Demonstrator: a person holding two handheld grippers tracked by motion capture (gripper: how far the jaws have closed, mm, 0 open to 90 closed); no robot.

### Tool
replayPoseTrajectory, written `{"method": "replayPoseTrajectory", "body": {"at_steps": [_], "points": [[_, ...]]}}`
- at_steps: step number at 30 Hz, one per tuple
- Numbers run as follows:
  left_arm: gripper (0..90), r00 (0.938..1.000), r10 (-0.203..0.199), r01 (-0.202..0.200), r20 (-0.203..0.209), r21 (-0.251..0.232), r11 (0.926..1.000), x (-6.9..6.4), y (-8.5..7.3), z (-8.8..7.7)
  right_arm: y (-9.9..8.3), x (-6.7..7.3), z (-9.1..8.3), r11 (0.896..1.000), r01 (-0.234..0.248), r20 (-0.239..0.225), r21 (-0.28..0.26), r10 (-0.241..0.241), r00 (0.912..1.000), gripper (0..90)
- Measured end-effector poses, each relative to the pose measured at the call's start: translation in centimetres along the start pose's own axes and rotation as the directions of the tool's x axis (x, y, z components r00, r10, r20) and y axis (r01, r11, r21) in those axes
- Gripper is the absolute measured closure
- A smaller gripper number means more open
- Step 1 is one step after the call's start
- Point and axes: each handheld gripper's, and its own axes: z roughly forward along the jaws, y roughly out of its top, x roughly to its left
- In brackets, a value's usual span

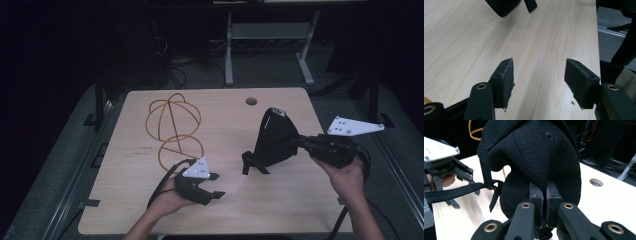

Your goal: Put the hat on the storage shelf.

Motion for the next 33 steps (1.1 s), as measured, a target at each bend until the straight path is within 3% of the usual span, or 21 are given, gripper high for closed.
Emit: {"method": "replayPoseTrajectory", "body": {"at_steps": [7, 33], "points": [[38.7, 1.0, -0.005, 0.005, -0.003, 0.004, 1.0, 0.2, -0.1, 0.2, 2.0, -0.1, 0.3, 1.0, 0.007, -0.021, -0.015, -0.007, 0.9997, 86.7], [36.8, 0.9998, 0.005, -0.005, -0.019, 0.003, 1.0, 0.0, -0.3, 0.2, 9.6, 1.0, 4.7, 0.997, 0.068, -0.112, -0.037, -0.072, 0.9911, 86.6]]}}
